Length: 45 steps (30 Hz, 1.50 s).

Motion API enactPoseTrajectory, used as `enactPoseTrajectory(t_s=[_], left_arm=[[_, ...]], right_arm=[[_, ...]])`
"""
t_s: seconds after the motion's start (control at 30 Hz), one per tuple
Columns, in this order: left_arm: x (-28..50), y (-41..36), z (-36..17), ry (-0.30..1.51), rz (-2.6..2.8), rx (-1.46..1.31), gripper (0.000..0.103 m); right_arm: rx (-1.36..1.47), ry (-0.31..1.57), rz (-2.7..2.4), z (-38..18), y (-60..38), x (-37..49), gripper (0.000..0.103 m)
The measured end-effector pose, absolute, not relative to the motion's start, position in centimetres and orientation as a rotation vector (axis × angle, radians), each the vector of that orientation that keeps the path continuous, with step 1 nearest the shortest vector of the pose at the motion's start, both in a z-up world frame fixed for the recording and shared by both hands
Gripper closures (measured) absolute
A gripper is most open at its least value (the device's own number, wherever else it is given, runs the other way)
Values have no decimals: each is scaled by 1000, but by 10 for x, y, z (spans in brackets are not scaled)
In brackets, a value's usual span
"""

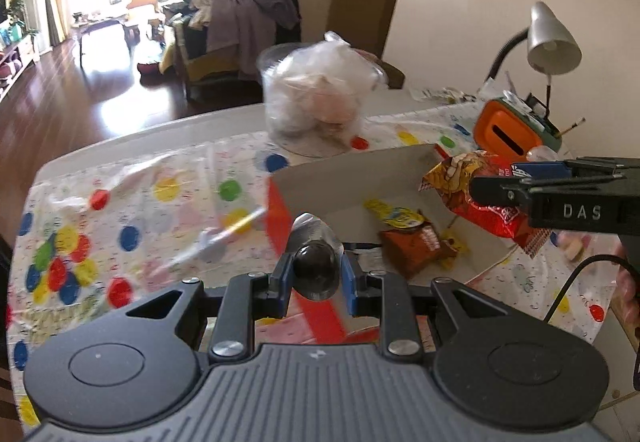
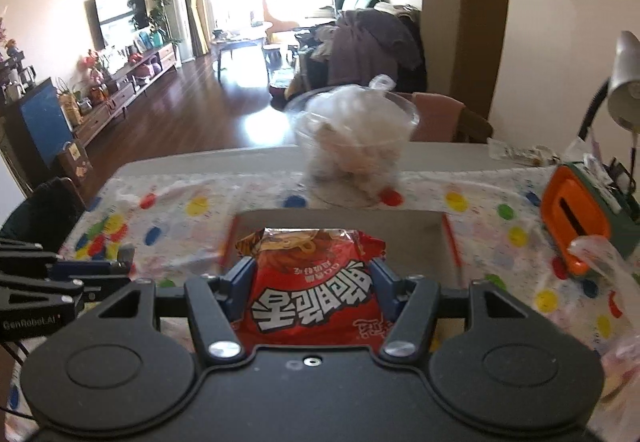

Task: Organize snacks
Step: 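Carry the dark candy and the red bag over the box with both tools, then lower both snacks into the box and open both grippers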

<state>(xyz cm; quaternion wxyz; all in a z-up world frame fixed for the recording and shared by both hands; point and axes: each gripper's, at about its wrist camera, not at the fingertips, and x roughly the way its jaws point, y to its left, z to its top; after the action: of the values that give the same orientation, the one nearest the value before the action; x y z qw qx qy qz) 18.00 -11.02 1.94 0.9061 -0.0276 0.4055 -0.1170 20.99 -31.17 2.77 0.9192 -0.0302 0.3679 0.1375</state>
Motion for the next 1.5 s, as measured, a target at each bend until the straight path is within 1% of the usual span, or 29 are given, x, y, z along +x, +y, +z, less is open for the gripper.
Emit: enactPoseTrajectory(t_s=[0.17, 0.4, 0.57, 0.73, 1.2, 1.37, 1.5], left_arm=[[200, -149, 5, 888, -247, -39, 78], [236, -186, -29, 980, -216, -13, 78], [260, -201, -56, 1057, -196, 0, 78], [275, -211, -77, 1096, -174, 27, 78], [289, -239, -110, 1198, -208, 150, 77], [290, -239, -113, 1209, -202, 146, 77], [287, -235, -112, 1202, -190, 127, 76]], right_arm=[[-64, 786, 259, 12, -348, 223, 42], [-88, 860, 255, -25, -376, 248, 42], [-119, 898, 279, -49, -377, 267, 42], [-154, 922, 314, -69, -367, 276, 42], [-184, 977, 357, -99, -362, 286, 43], [-176, 986, 366, -101, -363, 285, 40], [-169, 974, 368, -98, -364, 280, 32]])
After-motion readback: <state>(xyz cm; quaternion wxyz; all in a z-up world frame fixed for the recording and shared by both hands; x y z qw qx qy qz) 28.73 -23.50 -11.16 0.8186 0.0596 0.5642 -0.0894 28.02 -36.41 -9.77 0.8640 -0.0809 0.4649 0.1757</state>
